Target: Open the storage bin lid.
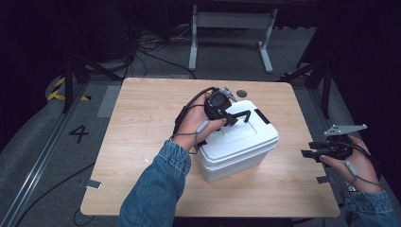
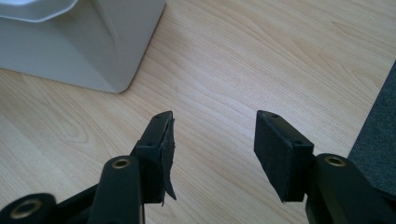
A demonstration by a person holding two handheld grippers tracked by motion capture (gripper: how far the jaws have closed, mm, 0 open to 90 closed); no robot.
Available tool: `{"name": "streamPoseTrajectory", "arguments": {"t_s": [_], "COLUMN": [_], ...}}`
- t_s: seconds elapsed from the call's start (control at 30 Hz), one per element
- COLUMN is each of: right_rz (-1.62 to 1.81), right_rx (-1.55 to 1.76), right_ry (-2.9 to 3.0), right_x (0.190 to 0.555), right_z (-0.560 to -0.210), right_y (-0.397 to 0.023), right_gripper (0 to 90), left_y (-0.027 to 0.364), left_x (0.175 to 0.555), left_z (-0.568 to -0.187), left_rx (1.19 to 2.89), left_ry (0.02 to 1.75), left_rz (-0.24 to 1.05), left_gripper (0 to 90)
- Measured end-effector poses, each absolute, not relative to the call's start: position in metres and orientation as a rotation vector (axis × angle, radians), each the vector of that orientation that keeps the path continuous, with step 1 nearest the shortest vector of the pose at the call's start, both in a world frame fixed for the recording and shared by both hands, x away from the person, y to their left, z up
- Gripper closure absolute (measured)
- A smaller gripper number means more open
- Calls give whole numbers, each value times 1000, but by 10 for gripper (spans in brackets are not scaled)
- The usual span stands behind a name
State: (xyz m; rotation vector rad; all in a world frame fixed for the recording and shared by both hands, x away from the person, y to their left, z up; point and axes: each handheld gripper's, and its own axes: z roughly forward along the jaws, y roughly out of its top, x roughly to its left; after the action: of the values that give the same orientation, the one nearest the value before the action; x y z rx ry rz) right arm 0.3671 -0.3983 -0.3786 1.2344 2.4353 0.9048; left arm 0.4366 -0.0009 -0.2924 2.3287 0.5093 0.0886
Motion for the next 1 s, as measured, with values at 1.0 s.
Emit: {"name": "streamPoseTrajectory", "arguments": {"t_s": [1.0], "right_rz": [893], "right_rx": [1242], "right_ry": [2447], "right_x": [369], "right_z": [-382], "right_y": [-397], "right_gripper": [488], "left_y": [38], "left_x": [432], "left_z": [-258], "left_rx": [2243], "left_ry": [550], "left_rz": [141], "left_gripper": [843]}}
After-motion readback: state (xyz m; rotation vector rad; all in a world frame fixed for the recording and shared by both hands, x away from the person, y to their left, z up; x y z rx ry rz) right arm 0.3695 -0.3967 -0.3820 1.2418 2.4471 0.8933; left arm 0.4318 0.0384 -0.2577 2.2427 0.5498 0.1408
